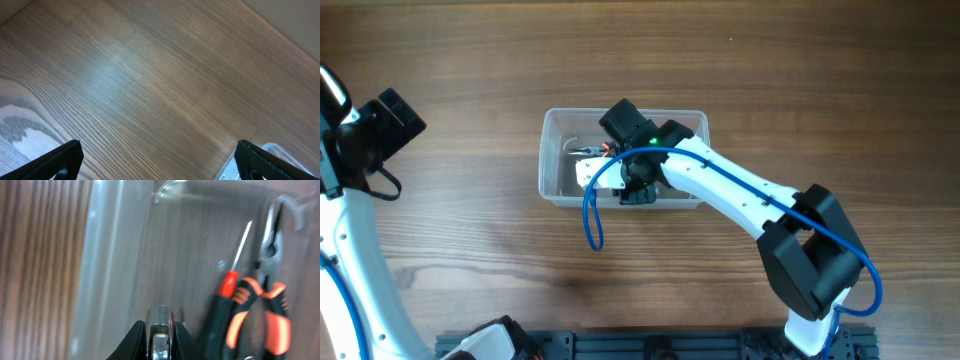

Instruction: Pack container

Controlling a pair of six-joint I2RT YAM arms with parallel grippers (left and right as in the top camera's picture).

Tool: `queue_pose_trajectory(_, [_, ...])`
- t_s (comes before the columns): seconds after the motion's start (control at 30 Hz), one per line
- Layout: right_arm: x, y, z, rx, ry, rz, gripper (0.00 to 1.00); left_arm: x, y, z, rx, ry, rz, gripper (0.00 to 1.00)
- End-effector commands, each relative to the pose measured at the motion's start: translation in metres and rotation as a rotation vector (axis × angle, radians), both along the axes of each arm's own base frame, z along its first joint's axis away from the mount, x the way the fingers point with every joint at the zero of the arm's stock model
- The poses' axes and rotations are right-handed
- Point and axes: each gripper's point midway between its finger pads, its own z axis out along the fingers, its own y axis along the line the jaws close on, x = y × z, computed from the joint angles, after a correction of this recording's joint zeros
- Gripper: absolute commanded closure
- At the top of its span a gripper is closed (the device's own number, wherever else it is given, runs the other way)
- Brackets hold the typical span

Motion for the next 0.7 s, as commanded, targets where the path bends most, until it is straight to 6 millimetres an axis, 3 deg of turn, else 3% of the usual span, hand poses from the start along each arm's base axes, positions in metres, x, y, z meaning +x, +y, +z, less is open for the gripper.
queue_pose_trajectory(0.0, [0.000, 0.021, 0.006, 0.057, -0.050, 0.072, 0.96, -0.001, 0.002, 0.001, 0.002, -0.005, 0.015, 0.00])
queue_pose_trajectory(0.17, [-0.008, 0.055, 0.016, 0.129, -0.121, 0.134, 0.95, -0.001, 0.002, 0.001, 0.002, -0.005, 0.015, 0.00])
queue_pose_trajectory(0.23, [-0.008, 0.058, 0.016, 0.116, -0.135, 0.115, 0.33, -0.001, 0.002, 0.001, 0.002, -0.005, 0.015, 0.00])
queue_pose_trajectory(0.27, [-0.003, 0.054, 0.015, 0.098, -0.145, 0.076, 0.29, -0.001, 0.002, 0.001, 0.002, -0.005, 0.015, 0.00])
queue_pose_trajectory(0.3, [0.011, 0.042, 0.017, 0.042, -0.186, -0.049, 0.13, -0.001, 0.002, 0.001, 0.002, -0.005, 0.015, 0.00])
queue_pose_trajectory(0.33, [0.025, 0.024, 0.031, -0.021, -0.247, -0.182, 0.13, -0.001, 0.002, 0.001, 0.002, -0.005, 0.015, 0.00])
queue_pose_trajectory(0.4, [0.040, 0.009, 0.074, 0.018, -0.310, -0.372, 0.08, -0.001, 0.002, 0.001, 0.002, -0.005, 0.015, 0.00])
queue_pose_trajectory(0.43, [0.048, -0.002, 0.110, 0.078, -0.358, -0.464, 0.02, -0.001, 0.002, 0.001, 0.002, -0.005, 0.015, 0.00])
queue_pose_trajectory(0.5, [0.066, -0.034, 0.174, 0.209, -0.456, -0.683, 0.00, -0.001, 0.002, 0.001, 0.002, -0.005, 0.015, 0.00])
queue_pose_trajectory(0.53, [0.077, -0.069, 0.222, 0.325, -0.506, -0.837, 0.00, -0.001, 0.002, 0.001, 0.002, -0.005, 0.015, 0.00])
queue_pose_trajectory(0.57, [0.084, -0.102, 0.254, 0.420, -0.527, -0.965, 0.00, -0.001, 0.002, 0.001, 0.002, -0.005, 0.015, 0.00])
queue_pose_trajectory(0.6, [0.089, -0.139, 0.279, 0.502, -0.537, -1.103, 0.00, -0.001, 0.002, 0.001, 0.002, -0.005, 0.015, 0.00])
queue_pose_trajectory(0.67, [0.091, -0.210, 0.307, 0.597, -0.555, -1.342, 0.00, -0.001, 0.002, 0.001, 0.002, -0.005, 0.015, 0.00])
